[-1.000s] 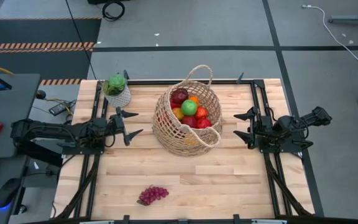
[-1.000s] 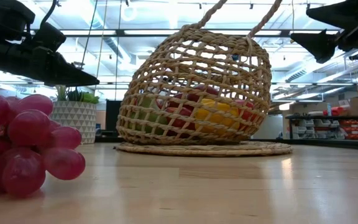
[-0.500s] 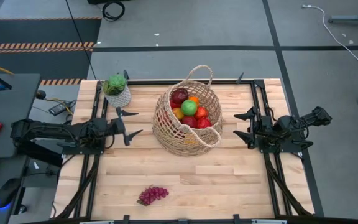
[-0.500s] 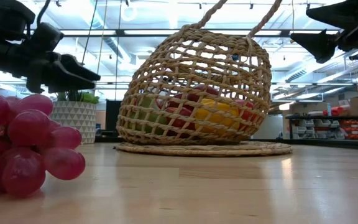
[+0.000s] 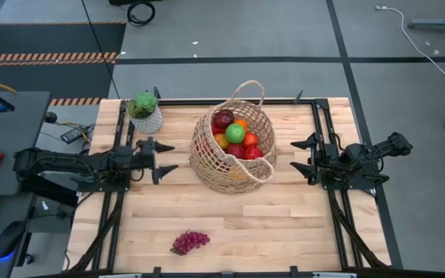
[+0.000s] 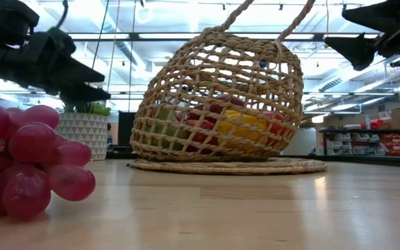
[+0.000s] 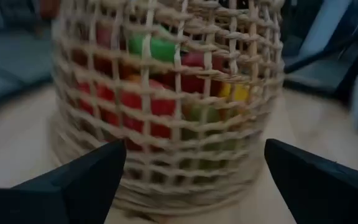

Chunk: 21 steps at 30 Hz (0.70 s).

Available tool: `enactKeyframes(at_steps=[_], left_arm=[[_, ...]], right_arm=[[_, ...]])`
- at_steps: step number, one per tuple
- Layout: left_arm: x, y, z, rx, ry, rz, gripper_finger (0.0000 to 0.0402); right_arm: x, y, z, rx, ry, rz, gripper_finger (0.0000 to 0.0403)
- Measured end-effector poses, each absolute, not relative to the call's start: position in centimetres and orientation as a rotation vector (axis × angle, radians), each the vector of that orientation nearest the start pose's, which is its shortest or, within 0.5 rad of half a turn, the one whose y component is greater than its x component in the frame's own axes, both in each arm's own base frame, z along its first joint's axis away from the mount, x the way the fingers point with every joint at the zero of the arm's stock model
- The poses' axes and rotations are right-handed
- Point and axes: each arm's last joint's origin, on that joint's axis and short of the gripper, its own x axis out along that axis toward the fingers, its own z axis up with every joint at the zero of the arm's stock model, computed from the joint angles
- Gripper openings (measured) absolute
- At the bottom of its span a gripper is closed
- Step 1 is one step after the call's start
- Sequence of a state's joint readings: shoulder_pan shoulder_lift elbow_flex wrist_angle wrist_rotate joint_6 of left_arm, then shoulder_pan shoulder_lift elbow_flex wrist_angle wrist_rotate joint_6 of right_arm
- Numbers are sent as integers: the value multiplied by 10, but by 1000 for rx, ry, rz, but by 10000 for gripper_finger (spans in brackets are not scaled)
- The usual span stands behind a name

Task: Build produce basket
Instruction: Put the red grapes into the brown basket

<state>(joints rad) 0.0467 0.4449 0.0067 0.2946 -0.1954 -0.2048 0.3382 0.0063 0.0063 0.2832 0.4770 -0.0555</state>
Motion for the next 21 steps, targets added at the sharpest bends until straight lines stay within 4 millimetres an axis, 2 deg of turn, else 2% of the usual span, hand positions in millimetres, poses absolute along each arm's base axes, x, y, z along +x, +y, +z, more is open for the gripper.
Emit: enactKeyframes(at_steps=[4,9,12,14,21], left_arm=[[124,8,154,-512,104,183,390],[124,5,152,-695,116,158,390],[126,1,158,-715,155,91,390],[128,-4,171,-690,179,44,390],[133,-23,187,-598,424,37,390]], right_arm=[[90,18,191,57,-256,-145,360],[90,18,191,57,-256,-145,360],[90,18,191,58,-256,-145,360],[90,18,191,57,-256,-145,360],[90,18,191,58,-257,-145,360]])
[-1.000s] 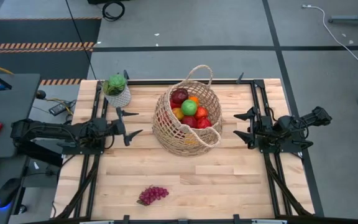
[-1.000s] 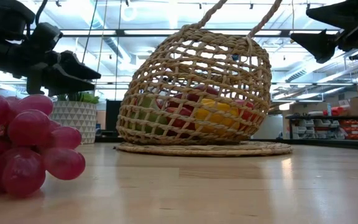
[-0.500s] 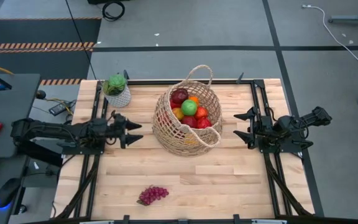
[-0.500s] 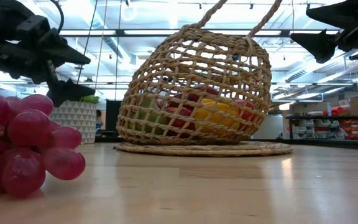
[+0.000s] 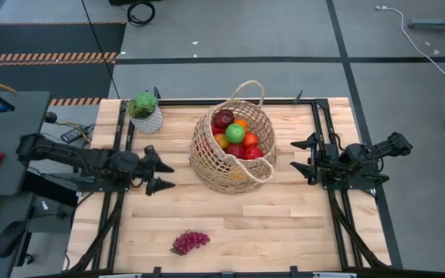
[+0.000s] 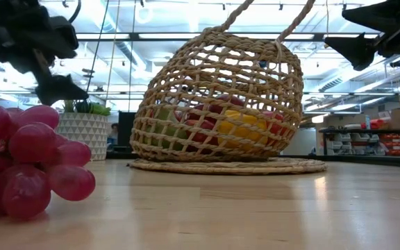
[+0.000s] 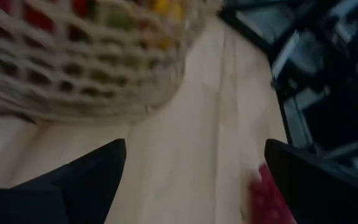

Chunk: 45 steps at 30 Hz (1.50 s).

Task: Build produce basket
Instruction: Put the red grapes into the brown basket

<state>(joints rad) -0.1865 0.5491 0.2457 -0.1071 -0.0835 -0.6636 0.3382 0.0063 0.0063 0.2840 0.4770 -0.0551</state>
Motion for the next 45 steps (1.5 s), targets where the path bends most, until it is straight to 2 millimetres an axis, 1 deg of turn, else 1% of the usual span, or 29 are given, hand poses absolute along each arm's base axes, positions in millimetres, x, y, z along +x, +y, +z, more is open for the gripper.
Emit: enactKeyframes(at_steps=[3,7,11,16,18,20,22,27,31,39,45], left_arm=[[138,-33,184,-572,516,9,390],[146,-46,183,-551,583,-17,390],[152,-57,176,-546,659,-30,390],[157,-64,162,-610,758,17,390],[161,-66,161,-634,778,-4,390],[167,-72,165,-647,786,-47,390],[174,-82,174,-630,783,-85,390],[192,-113,190,-457,747,-132,389],[205,-136,199,-378,742,-148,389],[229,-185,208,-354,856,-146,389],[250,-222,211,-279,962,-89,389]], right_arm=[[90,18,191,58,-257,-145,360],[90,18,192,60,-261,-145,360],[90,18,192,61,-265,-145,360],[90,17,193,64,-270,-145,360],[90,17,193,64,-270,-145,360],[90,17,193,64,-271,-145,360],[90,17,193,64,-272,-145,360],[90,17,193,64,-272,-145,360],[90,17,193,64,-272,-145,360],[90,17,193,64,-272,-145,360],[90,17,193,65,-272,-145,360]])
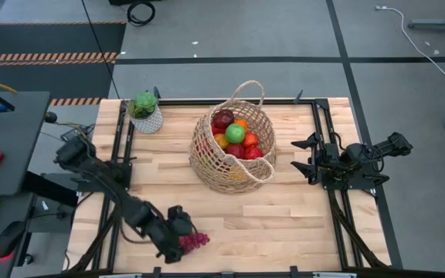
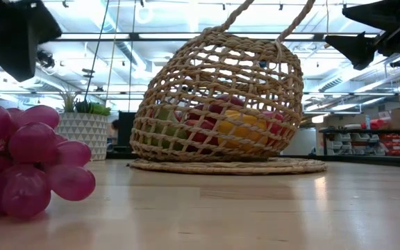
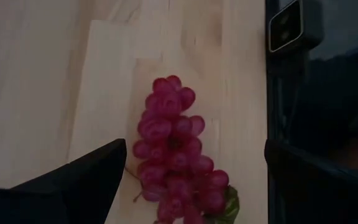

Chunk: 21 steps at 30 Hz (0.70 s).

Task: Build produce basket
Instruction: Put the red grapes into the brown basket

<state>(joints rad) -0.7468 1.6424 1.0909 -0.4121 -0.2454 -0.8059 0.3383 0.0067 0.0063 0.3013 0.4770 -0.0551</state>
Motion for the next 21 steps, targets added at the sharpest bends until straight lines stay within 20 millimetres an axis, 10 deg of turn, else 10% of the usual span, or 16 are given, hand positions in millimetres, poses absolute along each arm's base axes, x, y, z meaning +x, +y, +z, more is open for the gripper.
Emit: enactKeyframes(at_steps=[21], left_arm=[[282,-263,169,-173,1111,167,389]], right_arm=[[89,17,193,66,-276,-145,360]])
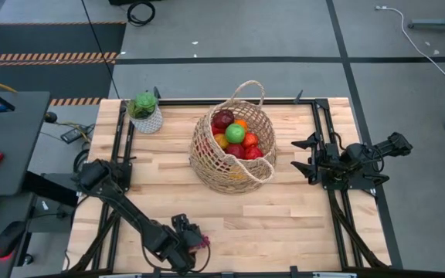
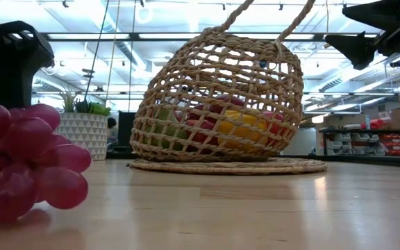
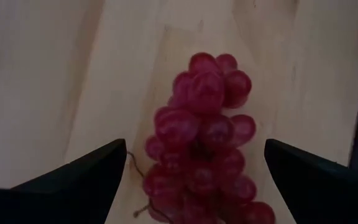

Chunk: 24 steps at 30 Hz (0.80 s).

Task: Build produce basket
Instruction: Put the red grapes into the brown basket

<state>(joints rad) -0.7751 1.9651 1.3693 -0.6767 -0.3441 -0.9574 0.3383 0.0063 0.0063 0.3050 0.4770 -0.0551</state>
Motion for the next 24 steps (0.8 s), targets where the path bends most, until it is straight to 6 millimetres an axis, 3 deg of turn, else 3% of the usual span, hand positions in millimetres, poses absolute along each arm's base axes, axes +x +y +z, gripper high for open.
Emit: enactKeyframes(at_steps=[24], left_arm=[[283,-253,157,-159,1172,215,385]], right_arm=[[89,17,193,67,-277,-145,360]])
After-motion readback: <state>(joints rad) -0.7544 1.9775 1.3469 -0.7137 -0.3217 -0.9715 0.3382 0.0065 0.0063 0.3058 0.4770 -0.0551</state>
